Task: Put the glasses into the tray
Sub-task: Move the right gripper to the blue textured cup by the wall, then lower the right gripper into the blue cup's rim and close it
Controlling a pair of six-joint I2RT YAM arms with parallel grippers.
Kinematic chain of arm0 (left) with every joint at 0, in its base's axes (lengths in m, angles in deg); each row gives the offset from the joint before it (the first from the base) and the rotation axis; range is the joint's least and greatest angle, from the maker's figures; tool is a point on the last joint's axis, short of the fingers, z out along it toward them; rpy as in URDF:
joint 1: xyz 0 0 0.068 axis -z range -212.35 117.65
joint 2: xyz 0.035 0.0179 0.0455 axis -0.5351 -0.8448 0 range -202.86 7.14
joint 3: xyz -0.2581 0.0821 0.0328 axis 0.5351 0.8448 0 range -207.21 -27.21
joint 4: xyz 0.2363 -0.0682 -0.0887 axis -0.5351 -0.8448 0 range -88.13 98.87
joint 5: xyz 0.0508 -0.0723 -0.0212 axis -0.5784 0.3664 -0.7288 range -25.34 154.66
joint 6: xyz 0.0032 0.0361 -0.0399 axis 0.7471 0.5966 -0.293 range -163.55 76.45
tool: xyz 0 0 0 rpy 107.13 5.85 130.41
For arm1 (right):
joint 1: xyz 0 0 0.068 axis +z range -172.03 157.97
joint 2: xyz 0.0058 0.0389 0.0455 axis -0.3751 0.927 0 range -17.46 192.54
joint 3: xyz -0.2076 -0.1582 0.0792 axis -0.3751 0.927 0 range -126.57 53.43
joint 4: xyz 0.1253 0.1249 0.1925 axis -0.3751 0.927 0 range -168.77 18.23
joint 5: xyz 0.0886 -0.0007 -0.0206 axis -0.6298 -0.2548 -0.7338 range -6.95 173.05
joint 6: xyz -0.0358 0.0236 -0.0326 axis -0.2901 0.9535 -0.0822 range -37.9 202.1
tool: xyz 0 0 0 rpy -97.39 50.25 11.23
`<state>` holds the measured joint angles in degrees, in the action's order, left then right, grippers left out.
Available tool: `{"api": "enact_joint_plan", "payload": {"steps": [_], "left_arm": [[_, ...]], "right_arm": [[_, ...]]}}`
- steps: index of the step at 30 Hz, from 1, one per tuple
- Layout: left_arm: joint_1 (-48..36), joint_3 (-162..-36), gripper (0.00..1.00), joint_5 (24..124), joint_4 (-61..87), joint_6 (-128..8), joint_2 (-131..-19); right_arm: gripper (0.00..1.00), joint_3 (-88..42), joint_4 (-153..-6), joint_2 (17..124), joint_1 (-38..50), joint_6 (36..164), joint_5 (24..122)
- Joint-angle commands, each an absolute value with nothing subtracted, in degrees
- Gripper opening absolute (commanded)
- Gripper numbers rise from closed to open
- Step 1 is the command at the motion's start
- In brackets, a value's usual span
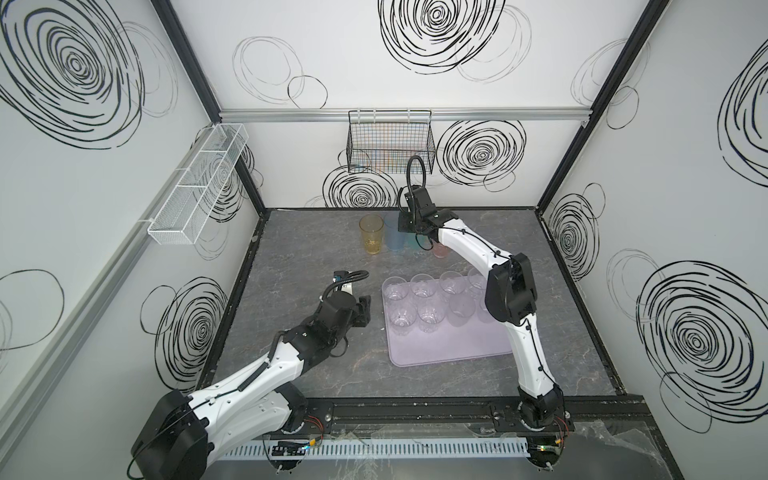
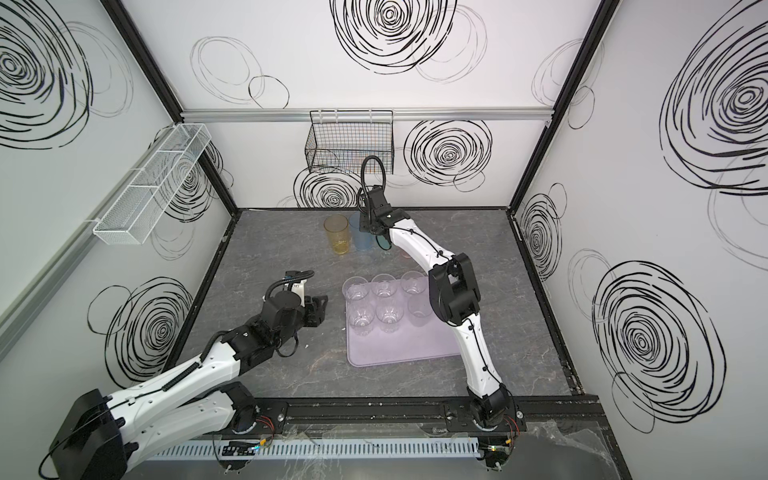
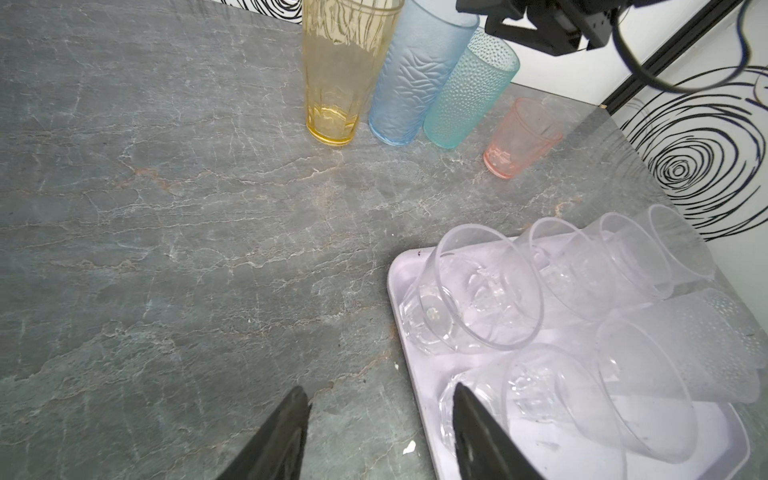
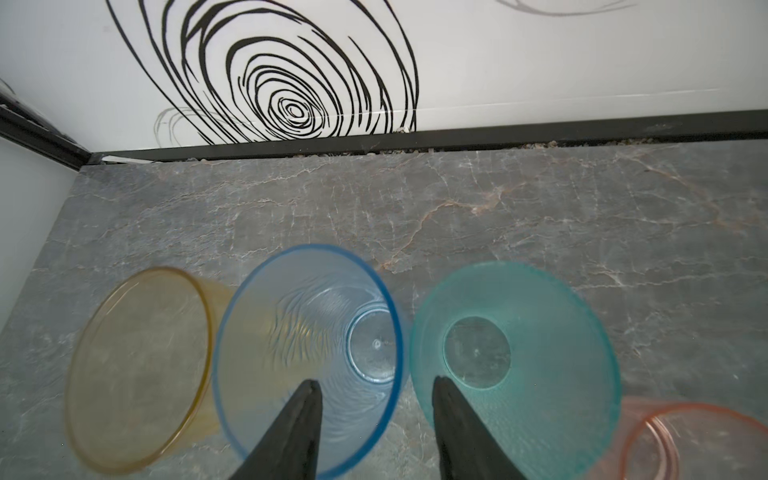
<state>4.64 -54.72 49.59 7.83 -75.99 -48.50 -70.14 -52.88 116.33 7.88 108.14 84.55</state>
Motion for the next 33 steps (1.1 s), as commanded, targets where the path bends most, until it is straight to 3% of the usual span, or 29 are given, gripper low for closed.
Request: {"api": "enact_joint_plan", "payload": {"steps": [1,10,16,24,33], "left_arm": [[4.3,-53.7,0.59,48.6,11.2,-76.9,-47.8],[4.4,-53.4,0.59,49.5,12.5,-77.1,-49.9],[4.4,-53.2,0.59,49.3,12.1,-77.1,-49.4],[4.6,-53.3,0.59,49.1,10.4,-77.9,-46.6],[5.9,-55.2,0.59,47.3,7.5,-78.4,-43.1]], "right_arm": [[0.46,-74.5,-51.3,118.1,7.7,106.8,86.5],[0.29,-76.8,-51.9,121.4,6.8,105.9,86.7],[0.19,-76.7,-51.3,118.1,7.3,107.1,86.4],[0.16,-75.9,-49.2,109.4,8.9,107.0,88.3],[0.16,-62.8,-52.9,98.7,10.2,106.9,88.9]]}}
